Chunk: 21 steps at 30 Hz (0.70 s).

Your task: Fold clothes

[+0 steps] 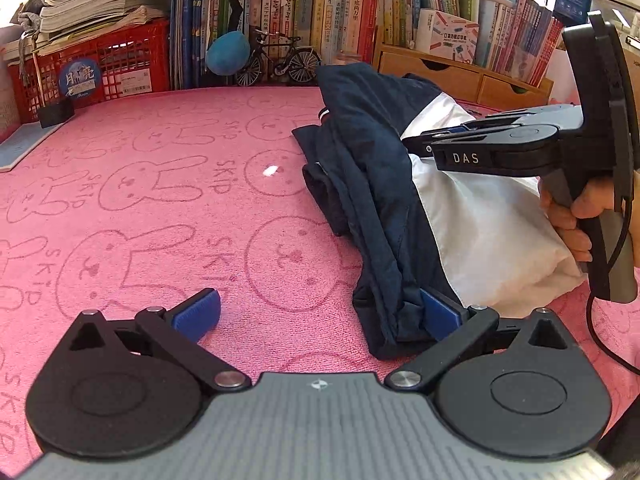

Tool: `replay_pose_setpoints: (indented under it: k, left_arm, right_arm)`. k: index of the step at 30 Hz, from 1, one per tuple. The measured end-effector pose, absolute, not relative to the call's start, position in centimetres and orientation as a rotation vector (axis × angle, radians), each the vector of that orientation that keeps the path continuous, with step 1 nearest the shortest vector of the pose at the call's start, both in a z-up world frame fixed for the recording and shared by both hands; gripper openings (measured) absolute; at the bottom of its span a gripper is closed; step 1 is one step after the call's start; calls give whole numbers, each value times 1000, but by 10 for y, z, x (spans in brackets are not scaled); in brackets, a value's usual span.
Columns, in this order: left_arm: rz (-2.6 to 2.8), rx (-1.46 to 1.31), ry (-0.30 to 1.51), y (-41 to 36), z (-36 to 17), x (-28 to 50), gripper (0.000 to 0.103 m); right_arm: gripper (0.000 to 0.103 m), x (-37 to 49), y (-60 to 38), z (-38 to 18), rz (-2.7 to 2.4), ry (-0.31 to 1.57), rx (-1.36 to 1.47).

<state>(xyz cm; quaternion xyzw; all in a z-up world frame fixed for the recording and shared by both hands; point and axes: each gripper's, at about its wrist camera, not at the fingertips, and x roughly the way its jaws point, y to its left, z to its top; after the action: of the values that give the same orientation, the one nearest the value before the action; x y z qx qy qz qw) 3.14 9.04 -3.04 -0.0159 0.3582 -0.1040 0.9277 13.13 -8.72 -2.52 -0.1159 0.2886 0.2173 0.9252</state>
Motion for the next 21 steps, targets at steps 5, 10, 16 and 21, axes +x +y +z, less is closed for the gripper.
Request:
replay_pose_setpoints:
  k: [5,10,16,21]
  left_arm:
    - [-196,50,535,67,9,15,102]
    - [-226,64,583,49,-13,29,103]
    - [-246,45,690,43,-47,44,103]
    - [-249,48,667,47,-48,37,103]
  right_arm:
    - [23,135,-116,-30,550,627,-61]
    - [23,140,-140,-17,678,672,61]
    - [29,152,-132,19,652,617,-46]
    - [30,203,-79,2,595,696,-121]
